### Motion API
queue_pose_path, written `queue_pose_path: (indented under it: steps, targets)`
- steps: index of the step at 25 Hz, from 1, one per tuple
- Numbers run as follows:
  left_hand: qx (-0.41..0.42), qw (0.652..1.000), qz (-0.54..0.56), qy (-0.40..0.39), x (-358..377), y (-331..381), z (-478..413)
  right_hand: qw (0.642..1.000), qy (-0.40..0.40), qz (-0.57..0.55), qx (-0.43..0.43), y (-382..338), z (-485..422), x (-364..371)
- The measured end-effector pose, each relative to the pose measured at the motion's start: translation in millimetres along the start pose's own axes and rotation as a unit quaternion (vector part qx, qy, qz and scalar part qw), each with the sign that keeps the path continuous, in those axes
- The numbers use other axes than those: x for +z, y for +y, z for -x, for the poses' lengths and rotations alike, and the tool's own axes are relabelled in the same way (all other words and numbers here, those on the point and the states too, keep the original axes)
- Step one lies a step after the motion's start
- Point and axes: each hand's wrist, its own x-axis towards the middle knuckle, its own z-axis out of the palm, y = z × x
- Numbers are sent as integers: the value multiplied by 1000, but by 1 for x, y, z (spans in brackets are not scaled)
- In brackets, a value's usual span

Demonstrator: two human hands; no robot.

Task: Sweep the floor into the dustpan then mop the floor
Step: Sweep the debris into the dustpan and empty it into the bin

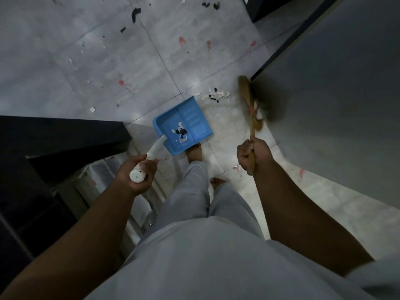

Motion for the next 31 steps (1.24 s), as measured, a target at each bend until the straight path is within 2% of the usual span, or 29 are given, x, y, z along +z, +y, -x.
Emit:
queue_pose_path:
  steps: [6,9,16,22,27,31]
  targets:
    - [-6,1000,27,-5,-2,26,4,993,-16,113,31,7,48,2]
    - [7,999,48,2,2,36,2,990,2,138,15,-4,61,6]
    - [23,998,63,23,-8,52,-7,987,58,151,25,-22,8,40]
    - [35,997,59,37,-16,64,-9,977,44,205,46,-15,16,37]
    - [63,994,73,49,-13,65,-6,961,57,270,26,-34,17,53]
    - [87,990,26,107,-13,78,-13,933,76,349,47,-31,-1,81]
